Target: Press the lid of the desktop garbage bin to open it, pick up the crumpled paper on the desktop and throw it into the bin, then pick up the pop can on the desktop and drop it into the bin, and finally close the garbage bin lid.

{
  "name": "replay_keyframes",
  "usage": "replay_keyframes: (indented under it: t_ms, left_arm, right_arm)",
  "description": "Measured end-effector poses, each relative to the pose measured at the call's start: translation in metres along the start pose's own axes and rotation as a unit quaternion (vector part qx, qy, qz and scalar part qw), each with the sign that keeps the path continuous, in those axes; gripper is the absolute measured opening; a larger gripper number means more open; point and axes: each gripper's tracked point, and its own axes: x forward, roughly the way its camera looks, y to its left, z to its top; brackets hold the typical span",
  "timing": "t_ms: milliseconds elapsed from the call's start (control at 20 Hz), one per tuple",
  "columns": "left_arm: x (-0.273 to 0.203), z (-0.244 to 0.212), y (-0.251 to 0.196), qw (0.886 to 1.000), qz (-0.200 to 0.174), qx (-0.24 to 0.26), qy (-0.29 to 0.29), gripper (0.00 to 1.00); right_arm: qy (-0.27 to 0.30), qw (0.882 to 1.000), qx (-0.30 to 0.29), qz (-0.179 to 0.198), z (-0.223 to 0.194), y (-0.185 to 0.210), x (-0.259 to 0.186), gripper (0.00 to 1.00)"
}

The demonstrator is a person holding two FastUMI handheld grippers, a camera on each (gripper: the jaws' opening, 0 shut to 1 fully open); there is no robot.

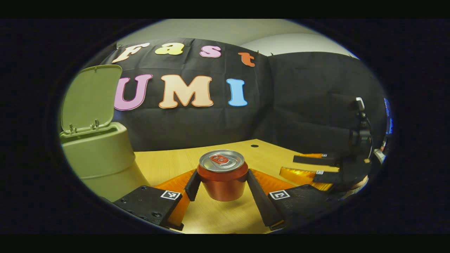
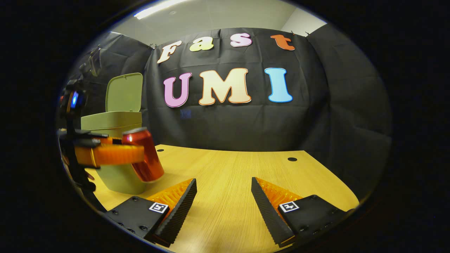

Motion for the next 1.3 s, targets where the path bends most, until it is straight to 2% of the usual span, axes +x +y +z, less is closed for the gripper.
replay_keyframes:
  t_ms: [250,400,550,700,900,1050,1300]
  left_arm:
    - [-0.025,0.071,0.014,0.999,0.035,0.003,-0.041,0.75]
    - [-0.04,0.106,0.037,0.996,0.065,-0.006,-0.059,0.75]
    - [-0.062,0.129,0.077,0.991,0.12,0.004,-0.067,0.75]
    - [-0.092,0.154,0.126,0.978,0.186,0.024,-0.089,0.76]
    - [-0.111,0.149,0.156,0.975,0.21,0.006,-0.075,0.76]
    - [-0.124,0.137,0.183,0.969,0.241,0.01,-0.059,0.75]
    - [-0.135,0.133,0.206,0.961,0.274,0.021,-0.045,0.8]
  right_arm:
    - [0.004,0.999,0.031,0.02,-0.017,0.005,-0.009,0.98]
    - [0.005,0.999,0.033,0.023,-0.027,0.005,-0.012,0.99]
    - [0.01,0.999,0.031,0.026,-0.034,0.008,-0.016,0.98]
    - [0.01,0.999,0.03,0.027,-0.037,0.008,-0.016,0.98]
    - [0.011,0.998,0.043,0.045,-0.04,0.017,-0.019,0.98]
    - [0.014,0.998,0.037,0.042,-0.042,0.015,-0.017,0.98]
    - [0.01,0.998,0.039,0.045,-0.04,0.016,-0.018,0.98]
